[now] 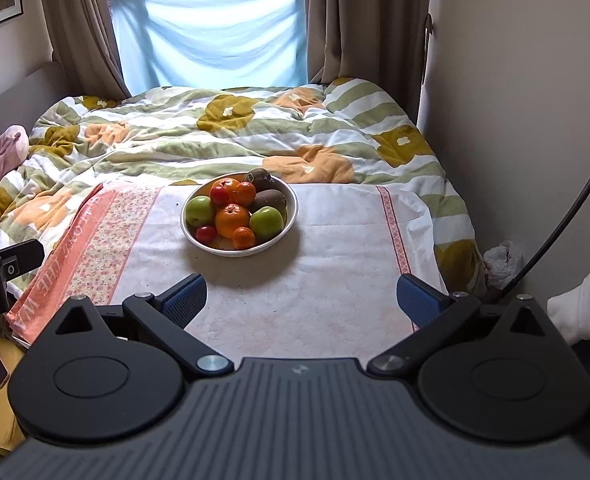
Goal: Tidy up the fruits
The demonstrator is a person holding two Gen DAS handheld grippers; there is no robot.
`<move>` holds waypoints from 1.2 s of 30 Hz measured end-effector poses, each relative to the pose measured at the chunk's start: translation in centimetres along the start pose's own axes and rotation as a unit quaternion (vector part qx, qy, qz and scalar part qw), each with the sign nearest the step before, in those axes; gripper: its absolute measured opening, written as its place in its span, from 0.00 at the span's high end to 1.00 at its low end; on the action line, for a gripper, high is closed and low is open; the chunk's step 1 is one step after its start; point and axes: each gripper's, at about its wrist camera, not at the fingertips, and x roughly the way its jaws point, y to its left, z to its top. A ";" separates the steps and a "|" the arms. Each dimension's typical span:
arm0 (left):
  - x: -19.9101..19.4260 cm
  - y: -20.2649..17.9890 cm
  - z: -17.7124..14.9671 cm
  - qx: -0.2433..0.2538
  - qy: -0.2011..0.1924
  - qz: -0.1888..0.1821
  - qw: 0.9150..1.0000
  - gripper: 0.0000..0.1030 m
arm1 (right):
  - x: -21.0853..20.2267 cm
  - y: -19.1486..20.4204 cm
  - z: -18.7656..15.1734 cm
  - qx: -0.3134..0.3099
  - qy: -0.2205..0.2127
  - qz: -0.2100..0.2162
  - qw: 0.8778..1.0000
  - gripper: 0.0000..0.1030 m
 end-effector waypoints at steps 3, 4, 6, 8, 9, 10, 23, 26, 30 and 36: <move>0.0 -0.1 0.1 0.000 0.000 0.001 1.000 0.00 | 0.0 0.0 0.0 0.001 0.000 0.001 1.000 0.00; 0.0 -0.1 0.1 0.001 -0.001 0.001 1.000 0.00 | 0.0 0.0 0.0 0.000 0.000 0.001 1.000 0.00; 0.1 -0.1 0.1 0.003 -0.001 0.002 1.000 0.00 | 0.1 0.0 0.1 0.000 0.000 0.000 1.000 0.00; 0.1 -0.1 0.1 0.005 -0.001 0.002 1.000 0.00 | 0.1 0.0 0.0 0.001 0.001 0.001 1.000 0.00; 0.1 -0.2 0.0 0.005 -0.001 0.002 1.000 0.00 | 0.1 0.0 0.0 0.001 0.001 0.000 1.000 0.00; 0.1 -0.2 0.0 0.006 -0.001 0.002 1.000 0.00 | 0.2 0.1 0.1 0.002 0.001 0.000 1.000 0.00; 0.4 0.1 0.1 0.005 0.002 0.005 1.000 0.00 | 0.5 0.6 0.0 0.000 0.004 0.001 1.000 0.00; 0.5 0.1 0.1 0.005 0.001 0.005 1.000 0.00 | 0.5 0.6 0.1 0.000 0.004 0.001 1.000 0.00; 0.6 0.2 0.2 0.005 0.002 0.005 1.000 0.00 | 0.6 0.6 0.2 0.000 0.003 0.002 1.000 0.00; 0.9 0.4 0.5 0.004 0.002 0.006 1.000 0.00 | 0.8 0.7 0.2 0.000 0.005 0.002 1.000 0.00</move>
